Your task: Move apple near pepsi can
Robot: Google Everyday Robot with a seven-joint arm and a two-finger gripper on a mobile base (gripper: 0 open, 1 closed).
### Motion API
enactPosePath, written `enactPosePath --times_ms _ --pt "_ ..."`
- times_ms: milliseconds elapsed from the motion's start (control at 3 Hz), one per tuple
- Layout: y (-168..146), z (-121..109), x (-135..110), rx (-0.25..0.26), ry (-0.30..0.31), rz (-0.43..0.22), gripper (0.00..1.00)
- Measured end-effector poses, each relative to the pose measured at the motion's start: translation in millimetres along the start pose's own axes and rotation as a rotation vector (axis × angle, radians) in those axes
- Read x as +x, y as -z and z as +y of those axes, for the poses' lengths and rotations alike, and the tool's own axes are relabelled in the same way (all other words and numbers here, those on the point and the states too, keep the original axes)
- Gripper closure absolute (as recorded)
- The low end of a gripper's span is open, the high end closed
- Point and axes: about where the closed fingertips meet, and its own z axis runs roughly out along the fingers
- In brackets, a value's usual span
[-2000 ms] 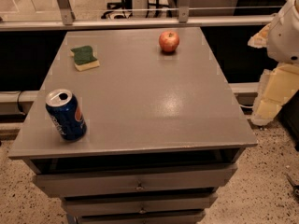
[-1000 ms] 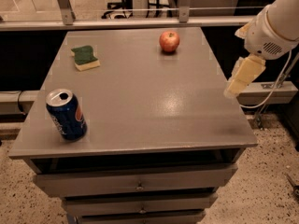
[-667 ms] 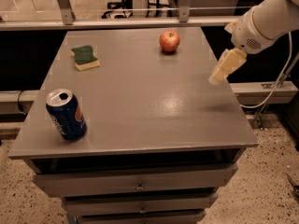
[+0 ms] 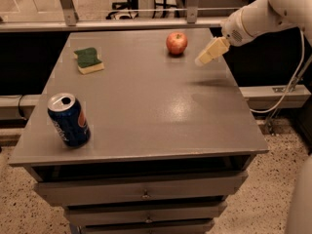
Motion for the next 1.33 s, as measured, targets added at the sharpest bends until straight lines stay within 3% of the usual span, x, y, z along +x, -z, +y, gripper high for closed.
enactPosePath --times_ms 667,1333 --pt "-10.5 -4.1 -8.3 0.010 -0.016 -0.056 0.00" --pt "-61.1 -7.6 -30.9 -0.011 -0.087 -0.206 0.00"
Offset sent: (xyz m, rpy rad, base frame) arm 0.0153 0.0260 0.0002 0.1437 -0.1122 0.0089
